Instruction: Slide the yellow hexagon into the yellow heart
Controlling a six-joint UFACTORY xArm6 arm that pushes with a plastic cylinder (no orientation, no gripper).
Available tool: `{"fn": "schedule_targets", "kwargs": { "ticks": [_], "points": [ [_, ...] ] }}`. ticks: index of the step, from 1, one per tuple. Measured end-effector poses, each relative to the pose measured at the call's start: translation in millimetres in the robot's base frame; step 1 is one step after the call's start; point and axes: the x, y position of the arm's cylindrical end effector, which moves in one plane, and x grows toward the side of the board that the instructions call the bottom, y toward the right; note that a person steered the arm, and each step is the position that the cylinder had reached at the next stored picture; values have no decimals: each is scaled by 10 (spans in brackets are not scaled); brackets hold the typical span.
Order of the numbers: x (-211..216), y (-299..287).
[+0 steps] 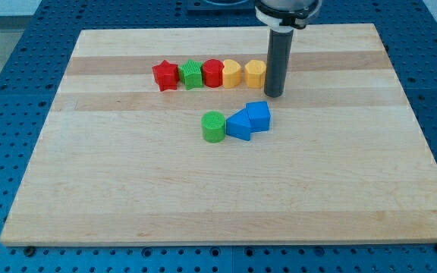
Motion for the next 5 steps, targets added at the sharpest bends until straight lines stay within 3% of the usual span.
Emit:
{"fn": "schedule_targets", "kwargs": {
  "ticks": [5],
  "points": [
    [-231,0]
  ]
}}
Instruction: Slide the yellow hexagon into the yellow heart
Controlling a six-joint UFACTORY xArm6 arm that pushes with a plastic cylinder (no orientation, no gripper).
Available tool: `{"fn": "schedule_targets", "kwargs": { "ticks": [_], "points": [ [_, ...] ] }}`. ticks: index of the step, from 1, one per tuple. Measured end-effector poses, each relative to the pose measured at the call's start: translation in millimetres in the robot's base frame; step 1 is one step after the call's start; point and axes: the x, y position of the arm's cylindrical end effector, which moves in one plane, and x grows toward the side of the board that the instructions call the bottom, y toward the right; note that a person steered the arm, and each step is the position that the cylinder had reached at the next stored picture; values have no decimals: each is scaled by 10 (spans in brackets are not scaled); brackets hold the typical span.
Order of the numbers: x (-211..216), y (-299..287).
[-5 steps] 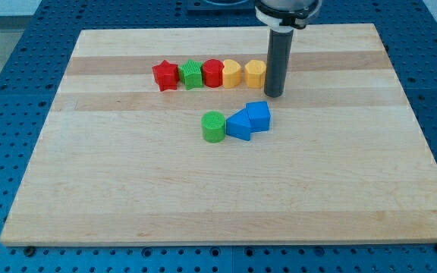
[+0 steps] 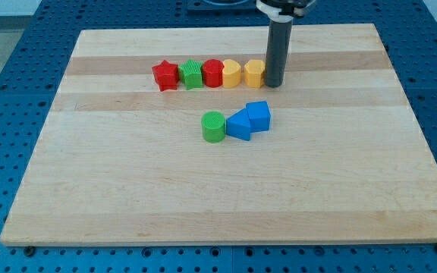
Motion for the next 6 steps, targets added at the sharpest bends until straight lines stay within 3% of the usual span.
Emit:
{"fn": "schedule_targets", "kwargs": {
  "ticks": [5,6],
  "points": [
    [11,-93],
    [194,88]
  ]
}}
